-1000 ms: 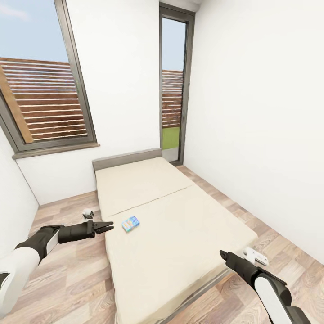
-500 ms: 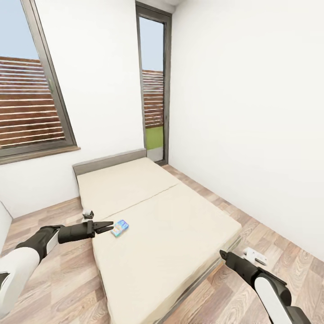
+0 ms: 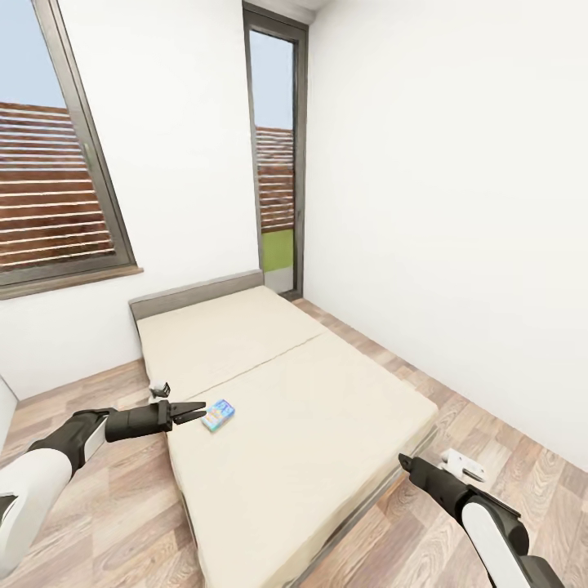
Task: Put all the toys in the child's room - the three board games (two on the bed and one on the table), the two jigsaw puzzles on the table, and the tennis ball on the table - inside the toy box on the table in the child's room.
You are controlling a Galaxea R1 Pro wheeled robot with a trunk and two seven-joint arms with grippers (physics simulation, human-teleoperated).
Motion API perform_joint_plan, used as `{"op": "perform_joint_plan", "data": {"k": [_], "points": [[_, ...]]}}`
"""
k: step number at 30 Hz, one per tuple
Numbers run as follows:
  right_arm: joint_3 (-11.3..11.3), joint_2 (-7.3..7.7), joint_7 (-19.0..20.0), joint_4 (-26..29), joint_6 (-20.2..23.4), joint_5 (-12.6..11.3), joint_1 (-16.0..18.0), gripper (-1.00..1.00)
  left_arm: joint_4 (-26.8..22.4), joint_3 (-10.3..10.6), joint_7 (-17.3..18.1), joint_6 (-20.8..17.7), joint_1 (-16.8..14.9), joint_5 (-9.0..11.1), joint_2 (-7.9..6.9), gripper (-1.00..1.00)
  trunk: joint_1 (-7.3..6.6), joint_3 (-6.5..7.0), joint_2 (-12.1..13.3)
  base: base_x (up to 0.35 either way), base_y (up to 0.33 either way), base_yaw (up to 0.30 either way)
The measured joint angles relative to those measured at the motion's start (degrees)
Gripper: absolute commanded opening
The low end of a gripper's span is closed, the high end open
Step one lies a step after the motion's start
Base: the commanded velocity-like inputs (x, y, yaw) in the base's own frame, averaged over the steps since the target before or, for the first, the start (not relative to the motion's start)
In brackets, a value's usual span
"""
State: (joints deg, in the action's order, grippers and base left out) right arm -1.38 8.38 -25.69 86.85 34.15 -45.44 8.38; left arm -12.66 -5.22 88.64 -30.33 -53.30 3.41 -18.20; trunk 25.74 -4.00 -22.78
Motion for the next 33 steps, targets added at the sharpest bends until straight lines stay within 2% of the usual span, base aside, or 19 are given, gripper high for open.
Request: {"op": "perform_joint_plan", "data": {"k": [9, 15, 33], "points": [[0.0, 0.0, 0.0, 0.0, 0.0, 0.0, 0.0, 1.0, 0.0, 0.0, 0.0, 0.0, 0.0, 0.0, 0.0, 1.0, 0.0, 0.0, 0.0, 0.0, 0.067, -0.006], [0.0, 0.01, 0.0, 0.0, 0.0, -0.1, 0.0, 1.0, 0.0, 0.0, 0.0, 0.0, 0.0, 0.0, 0.01, 1.0, 0.0, 0.0, 0.0, 0.0, 0.145, -0.164], [0.0, 0.0, 0.0, -0.1, 0.0, 0.0, 0.0, 1.0, 0.0, 0.0, 0.0, 0.0, 0.0, 0.0, 0.0, 1.0, 0.0, 0.0, 0.0, 0.0, 0.021, -0.029]]}}
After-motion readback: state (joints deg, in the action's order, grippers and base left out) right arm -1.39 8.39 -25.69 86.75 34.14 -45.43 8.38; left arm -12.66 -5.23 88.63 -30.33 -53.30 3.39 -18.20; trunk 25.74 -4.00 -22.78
